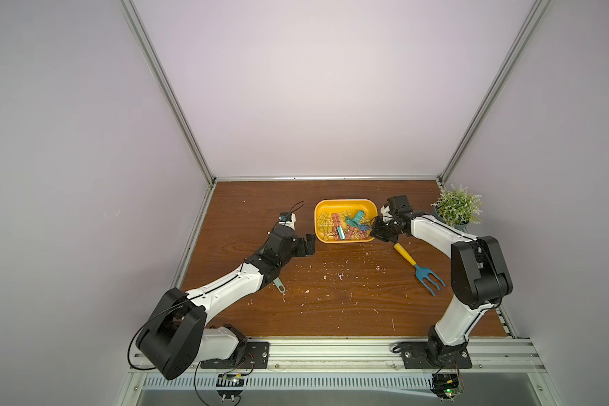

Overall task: Take out the binder clips from the storage box
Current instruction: Move the storage box to the center of the board.

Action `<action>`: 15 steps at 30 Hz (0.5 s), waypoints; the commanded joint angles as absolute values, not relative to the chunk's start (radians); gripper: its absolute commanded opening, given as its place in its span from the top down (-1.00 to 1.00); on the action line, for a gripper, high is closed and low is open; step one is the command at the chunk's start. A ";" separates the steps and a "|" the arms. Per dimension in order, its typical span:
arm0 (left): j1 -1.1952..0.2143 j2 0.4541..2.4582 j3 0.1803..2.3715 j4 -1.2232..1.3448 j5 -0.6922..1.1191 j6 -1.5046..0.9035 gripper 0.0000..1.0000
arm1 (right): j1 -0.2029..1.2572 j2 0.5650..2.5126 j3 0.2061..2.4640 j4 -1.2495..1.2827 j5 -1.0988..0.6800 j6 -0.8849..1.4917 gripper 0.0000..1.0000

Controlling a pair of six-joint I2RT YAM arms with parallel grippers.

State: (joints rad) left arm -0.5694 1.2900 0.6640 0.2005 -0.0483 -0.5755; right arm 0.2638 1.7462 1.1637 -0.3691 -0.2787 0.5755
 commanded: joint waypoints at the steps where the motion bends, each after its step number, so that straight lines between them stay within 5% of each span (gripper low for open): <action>1: -0.558 1.254 0.645 0.186 -0.011 -0.596 -1.00 | 0.296 1.645 1.135 -0.384 -0.379 0.550 1.00; 15: -0.558 1.172 0.555 0.192 0.015 -0.631 -0.99 | 0.454 1.580 1.054 -0.472 -0.280 0.592 0.86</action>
